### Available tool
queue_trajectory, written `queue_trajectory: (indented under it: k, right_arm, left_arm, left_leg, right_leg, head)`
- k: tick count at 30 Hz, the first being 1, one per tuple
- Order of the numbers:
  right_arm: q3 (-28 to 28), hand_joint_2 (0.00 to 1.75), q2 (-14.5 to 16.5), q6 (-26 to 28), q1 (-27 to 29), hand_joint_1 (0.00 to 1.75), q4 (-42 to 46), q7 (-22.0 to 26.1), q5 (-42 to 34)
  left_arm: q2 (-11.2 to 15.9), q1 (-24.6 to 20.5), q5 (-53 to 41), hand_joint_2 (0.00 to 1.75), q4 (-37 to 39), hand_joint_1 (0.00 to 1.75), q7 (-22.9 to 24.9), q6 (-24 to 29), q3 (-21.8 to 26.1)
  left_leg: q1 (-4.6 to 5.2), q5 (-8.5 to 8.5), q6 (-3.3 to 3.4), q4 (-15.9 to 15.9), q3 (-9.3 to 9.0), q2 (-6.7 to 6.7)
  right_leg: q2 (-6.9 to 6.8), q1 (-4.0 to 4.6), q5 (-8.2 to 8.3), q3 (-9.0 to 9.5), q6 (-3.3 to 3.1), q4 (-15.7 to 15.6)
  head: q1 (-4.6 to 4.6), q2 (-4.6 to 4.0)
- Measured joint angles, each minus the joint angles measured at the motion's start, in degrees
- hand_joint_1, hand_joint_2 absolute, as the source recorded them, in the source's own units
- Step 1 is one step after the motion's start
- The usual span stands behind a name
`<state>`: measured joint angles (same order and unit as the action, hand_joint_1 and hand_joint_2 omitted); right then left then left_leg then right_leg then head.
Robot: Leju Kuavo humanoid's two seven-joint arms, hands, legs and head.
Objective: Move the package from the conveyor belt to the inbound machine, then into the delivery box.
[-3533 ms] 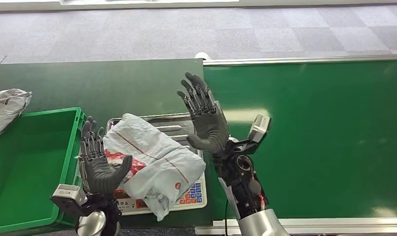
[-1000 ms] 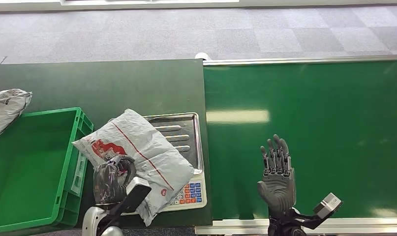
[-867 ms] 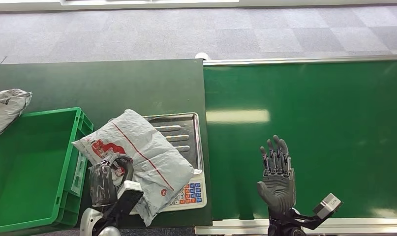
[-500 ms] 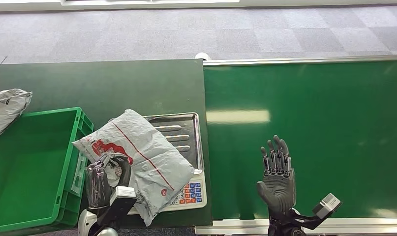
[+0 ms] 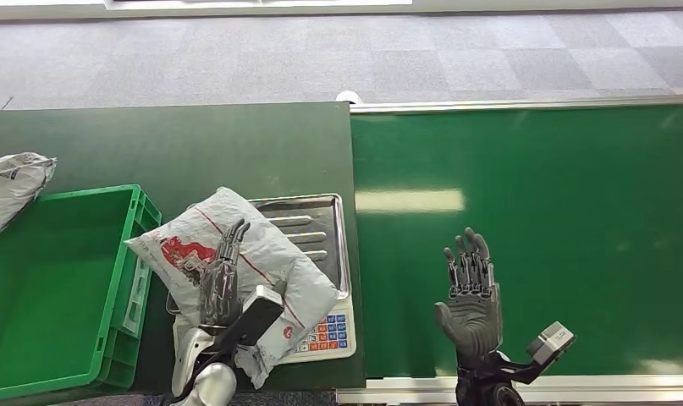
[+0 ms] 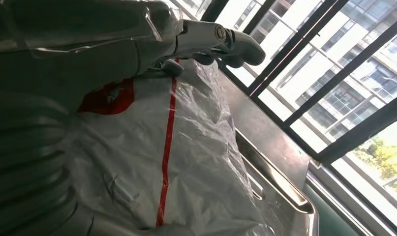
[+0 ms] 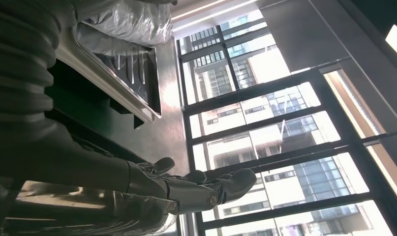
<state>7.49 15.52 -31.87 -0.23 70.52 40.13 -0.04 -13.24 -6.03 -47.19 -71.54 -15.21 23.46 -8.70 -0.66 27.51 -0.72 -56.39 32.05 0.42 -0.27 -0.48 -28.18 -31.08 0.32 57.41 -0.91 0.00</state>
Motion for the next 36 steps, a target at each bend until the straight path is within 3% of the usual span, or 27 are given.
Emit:
queue_trajectory:
  k: [6, 16, 32, 33, 36]
  right_arm:
    - [0.0, 1.75, 0.0, 0.1, -0.8, 0.00, -1.5, 0.0, 0.3]
    - [0.0, 1.75, 0.0, 0.1, -1.2, 0.00, -2.9, 0.0, 0.5]
    - [-0.9, 1.75, -0.3, 0.2, -2.5, 0.00, -5.2, 0.0, 0.5]
    - [-1.0, 1.75, -0.4, 0.2, -2.5, 0.00, -5.3, 0.0, 0.4]
    - [-1.2, 1.75, -0.5, 0.2, -2.5, 0.00, -5.4, 0.0, 0.2]
  left_arm:
    - [-1.2, -3.3, -1.1, 1.75, 5.5, 0.00, 1.2, 1.0, -0.3]
    - [-1.7, -4.8, -1.6, 1.75, 8.0, 0.00, 1.8, 0.8, -0.3]
    - [-1.8, -6.0, -9.2, 1.75, 9.3, 0.03, 9.8, -3.4, -0.2]
    - [-1.8, -6.0, -10.6, 1.75, 9.3, 0.36, 10.9, -3.6, -0.2]
    - [-2.0, -5.9, -14.2, 1.75, 9.3, 1.58, 13.3, -4.2, -0.2]
  left_leg:
    - [0.01, 0.01, 0.00, 0.0, 0.00, -0.01]
    - [0.01, 0.00, 0.01, 0.0, -0.12, -0.03]
    - [0.02, 0.02, 0.03, 0.0, -0.62, -0.08]
    - [0.02, 0.03, 0.03, 0.0, -0.66, -0.08]
    - [0.03, 0.04, 0.05, 0.0, -0.80, -0.11]
  right_leg:
    - [0.00, -0.01, 0.00, 0.01, 0.00, 0.0]
    - [-0.03, -0.01, 0.00, 0.17, 0.00, 0.0]
    - [-0.15, -0.02, -0.04, 0.78, 0.00, 0.0]
    - [-0.18, -0.03, -0.05, 0.84, 0.00, 0.0]
    - [-0.24, -0.03, -0.07, 1.01, 0.01, 0.0]
  head:
    - [-0.01, 0.00]
    - [-0.01, 0.00]
    - [-0.01, 0.00]
    - [0.00, 0.00]
    - [0.00, 0.00]
